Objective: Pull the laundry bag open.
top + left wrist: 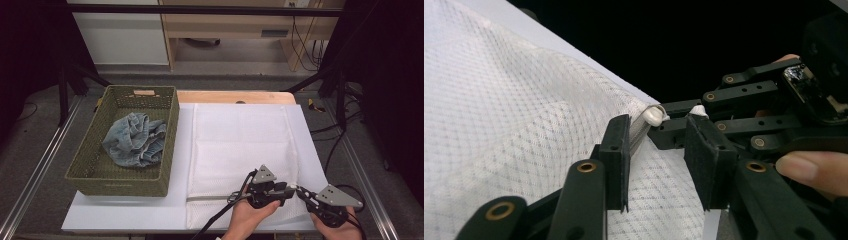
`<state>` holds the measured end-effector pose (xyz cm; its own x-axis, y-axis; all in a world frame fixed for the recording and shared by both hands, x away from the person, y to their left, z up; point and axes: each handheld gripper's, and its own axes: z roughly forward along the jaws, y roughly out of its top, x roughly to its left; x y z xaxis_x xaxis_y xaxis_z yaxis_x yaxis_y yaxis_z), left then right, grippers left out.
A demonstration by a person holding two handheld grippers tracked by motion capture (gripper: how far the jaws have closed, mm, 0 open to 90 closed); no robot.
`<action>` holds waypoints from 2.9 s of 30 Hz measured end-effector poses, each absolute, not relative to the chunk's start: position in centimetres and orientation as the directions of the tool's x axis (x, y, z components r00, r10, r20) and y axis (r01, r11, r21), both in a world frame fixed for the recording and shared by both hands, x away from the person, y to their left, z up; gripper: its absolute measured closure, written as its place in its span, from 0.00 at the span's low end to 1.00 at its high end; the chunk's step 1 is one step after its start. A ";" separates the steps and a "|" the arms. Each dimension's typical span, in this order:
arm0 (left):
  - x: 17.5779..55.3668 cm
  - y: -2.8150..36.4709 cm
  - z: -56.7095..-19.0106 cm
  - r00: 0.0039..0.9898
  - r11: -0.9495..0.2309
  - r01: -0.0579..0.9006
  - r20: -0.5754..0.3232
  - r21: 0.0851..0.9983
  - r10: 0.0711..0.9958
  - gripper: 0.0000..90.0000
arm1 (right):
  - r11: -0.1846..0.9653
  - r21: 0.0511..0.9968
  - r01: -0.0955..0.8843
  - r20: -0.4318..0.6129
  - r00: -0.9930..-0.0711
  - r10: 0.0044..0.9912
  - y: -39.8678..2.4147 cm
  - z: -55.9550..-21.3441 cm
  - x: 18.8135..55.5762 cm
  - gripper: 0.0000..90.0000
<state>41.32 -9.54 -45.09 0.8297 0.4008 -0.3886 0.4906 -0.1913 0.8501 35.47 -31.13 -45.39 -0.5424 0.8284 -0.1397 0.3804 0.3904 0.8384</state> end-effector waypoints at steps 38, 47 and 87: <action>41.9 -10.7 -45.2 0.761 -0.136 0.597 -0.505 0.790 0.407 0.93 | 0.415 0.831 0.371 -0.162 -0.552 0.818 -30.8 -45.4 35.4 0.94; 41.6 -10.9 -45.3 0.762 -0.144 0.594 -0.495 0.792 0.418 0.94 | 0.430 0.824 0.369 -0.180 -0.549 0.816 -30.7 -45.4 35.4 0.94; 39.4 -9.5 -47.0 0.683 0.004 0.621 -0.543 0.784 0.488 0.97 | 0.449 0.802 0.393 -0.191 -0.543 0.817 -30.3 -44.9 34.7 0.96</action>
<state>39.37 -9.51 -46.95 0.6832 0.4879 -0.5433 0.6206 0.0042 0.7841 34.68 -30.28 -44.91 -0.5434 0.8175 -0.1911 0.3931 0.4489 0.8025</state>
